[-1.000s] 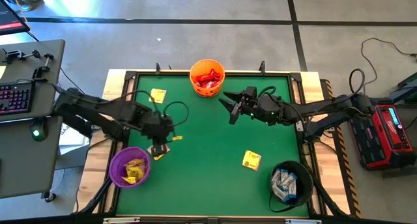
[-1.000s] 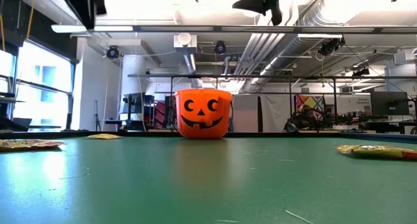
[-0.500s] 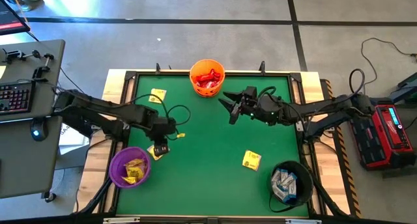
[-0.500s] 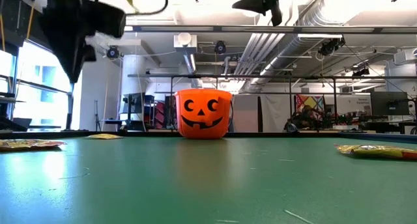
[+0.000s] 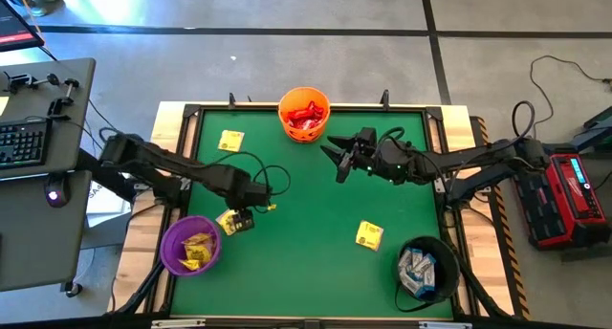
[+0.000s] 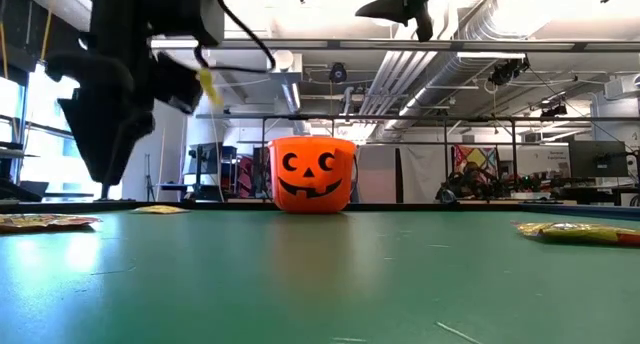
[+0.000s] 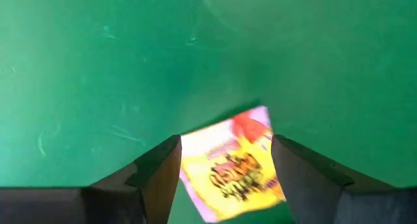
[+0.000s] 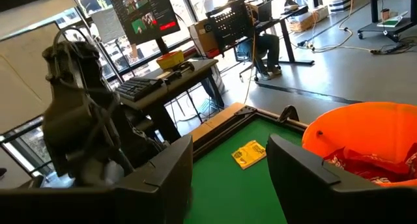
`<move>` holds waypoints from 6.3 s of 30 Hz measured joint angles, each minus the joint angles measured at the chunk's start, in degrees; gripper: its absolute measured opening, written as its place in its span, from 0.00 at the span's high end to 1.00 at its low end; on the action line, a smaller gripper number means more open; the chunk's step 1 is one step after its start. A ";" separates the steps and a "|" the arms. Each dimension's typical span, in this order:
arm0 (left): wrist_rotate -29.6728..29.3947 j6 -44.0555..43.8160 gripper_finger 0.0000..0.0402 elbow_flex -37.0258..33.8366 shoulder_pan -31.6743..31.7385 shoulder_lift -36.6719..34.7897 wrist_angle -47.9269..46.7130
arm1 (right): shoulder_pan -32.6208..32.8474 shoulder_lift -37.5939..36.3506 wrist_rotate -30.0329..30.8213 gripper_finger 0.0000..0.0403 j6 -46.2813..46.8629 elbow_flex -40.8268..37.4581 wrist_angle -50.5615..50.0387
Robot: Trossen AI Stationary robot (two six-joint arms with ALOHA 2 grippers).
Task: Sort candy by brand, put in halloween buckets
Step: Put the yellow candy into the purple bucket
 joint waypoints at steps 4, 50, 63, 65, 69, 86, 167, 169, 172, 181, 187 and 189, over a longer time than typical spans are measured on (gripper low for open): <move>-0.26 0.15 0.42 0.02 0.00 4.04 1.04 | 0.00 0.00 0.00 0.54 0.88 0.00 -0.02; 7.19 9.15 1.00 16.84 -3.30 -16.59 -15.07 | 0.00 0.02 0.07 0.54 0.88 0.00 -1.68; 8.96 -12.46 1.00 24.23 -20.20 -19.92 -33.29 | -0.28 0.02 -0.25 0.54 0.70 0.00 -1.68; 8.06 -16.83 1.00 21.50 -23.34 -21.40 -30.92 | -0.28 0.02 -0.25 0.54 0.70 0.00 -1.68; 6.35 -25.02 1.00 14.34 -27.67 -24.98 -23.55 | -0.28 0.02 -0.28 0.54 0.70 0.00 -1.73; -1.05 -40.33 1.00 -3.25 -34.80 -25.64 -10.93 | -0.28 0.02 -0.32 0.54 -0.39 0.00 -2.65; -24.21 -25.38 0.70 3.61 -17.36 -36.66 13.62 | 11.47 8.31 -14.89 0.99 20.51 -0.07 -37.25; -25.76 -20.44 0.70 3.61 -15.83 -34.87 18.04 | 11.04 7.35 -9.92 0.98 18.19 -0.04 -29.80; -27.56 -13.35 0.68 3.61 -13.25 -31.61 24.55 | 10.25 7.15 -4.77 0.99 15.27 -0.04 -17.41; -32.66 -3.38 0.56 3.58 -6.82 -21.38 40.78 | 9.60 7.15 14.16 1.00 10.12 0.00 6.21; -32.44 0.97 0.49 3.61 -4.80 -15.39 54.15 | 9.73 7.19 21.28 1.00 10.02 0.00 10.19; -32.13 0.98 0.48 3.60 -3.99 -13.38 55.91 | 9.73 7.21 21.30 1.00 9.07 0.00 11.20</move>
